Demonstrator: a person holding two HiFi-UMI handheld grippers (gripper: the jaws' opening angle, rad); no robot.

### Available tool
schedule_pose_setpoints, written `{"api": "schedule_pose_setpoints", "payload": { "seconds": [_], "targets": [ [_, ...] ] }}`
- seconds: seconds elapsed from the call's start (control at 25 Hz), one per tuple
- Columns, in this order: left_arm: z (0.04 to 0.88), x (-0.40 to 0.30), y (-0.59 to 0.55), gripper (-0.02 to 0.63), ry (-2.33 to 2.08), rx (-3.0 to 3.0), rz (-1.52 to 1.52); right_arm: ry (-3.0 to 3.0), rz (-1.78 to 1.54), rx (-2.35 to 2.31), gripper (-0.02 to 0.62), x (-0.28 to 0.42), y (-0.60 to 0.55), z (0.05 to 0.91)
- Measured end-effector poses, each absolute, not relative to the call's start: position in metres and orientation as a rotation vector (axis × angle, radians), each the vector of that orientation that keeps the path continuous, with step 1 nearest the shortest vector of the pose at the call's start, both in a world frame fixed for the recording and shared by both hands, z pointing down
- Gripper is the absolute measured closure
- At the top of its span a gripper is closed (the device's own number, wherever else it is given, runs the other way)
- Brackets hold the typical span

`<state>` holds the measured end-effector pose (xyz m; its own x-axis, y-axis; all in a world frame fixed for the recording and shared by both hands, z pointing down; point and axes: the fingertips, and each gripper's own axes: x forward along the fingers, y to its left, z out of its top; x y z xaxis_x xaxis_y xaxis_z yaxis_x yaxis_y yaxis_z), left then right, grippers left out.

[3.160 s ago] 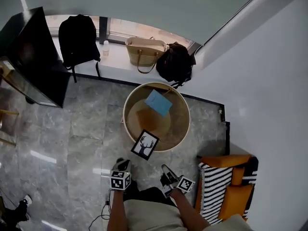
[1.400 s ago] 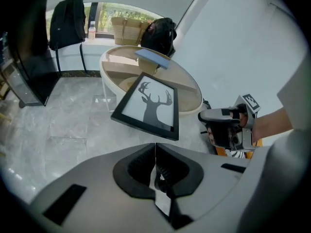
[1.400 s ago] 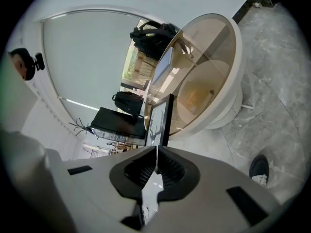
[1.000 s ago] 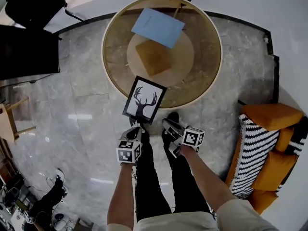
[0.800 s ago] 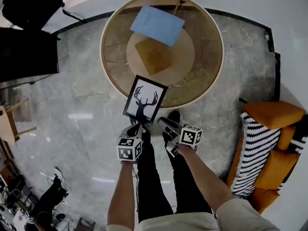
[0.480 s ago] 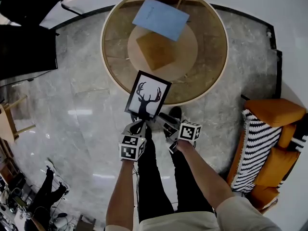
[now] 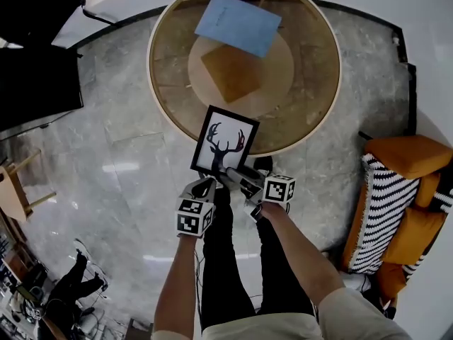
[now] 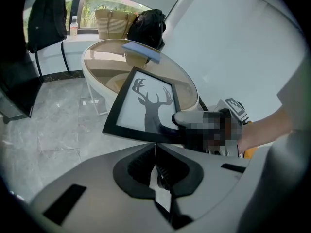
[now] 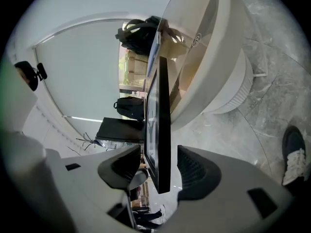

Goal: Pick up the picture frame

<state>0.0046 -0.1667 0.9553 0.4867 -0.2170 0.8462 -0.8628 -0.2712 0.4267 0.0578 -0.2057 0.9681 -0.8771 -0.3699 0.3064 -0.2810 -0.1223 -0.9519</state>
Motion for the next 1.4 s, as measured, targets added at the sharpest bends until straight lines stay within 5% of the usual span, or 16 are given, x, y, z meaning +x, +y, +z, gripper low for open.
{"api": "schedule_pose_setpoints", "payload": {
  "seconds": [1.28,1.4],
  "targets": [
    [0.95,-0.004,-0.157,0.586,-0.732,1.84,0.794,1.781,-2.135,-0.53,0.368,0.007,-0.225,0.97],
    [0.95,-0.008,-0.159,0.586,-0.755,1.81,0.755,1.766,-2.128,-0.556,0.434,0.007,-0.227,0.97]
  ]
}}
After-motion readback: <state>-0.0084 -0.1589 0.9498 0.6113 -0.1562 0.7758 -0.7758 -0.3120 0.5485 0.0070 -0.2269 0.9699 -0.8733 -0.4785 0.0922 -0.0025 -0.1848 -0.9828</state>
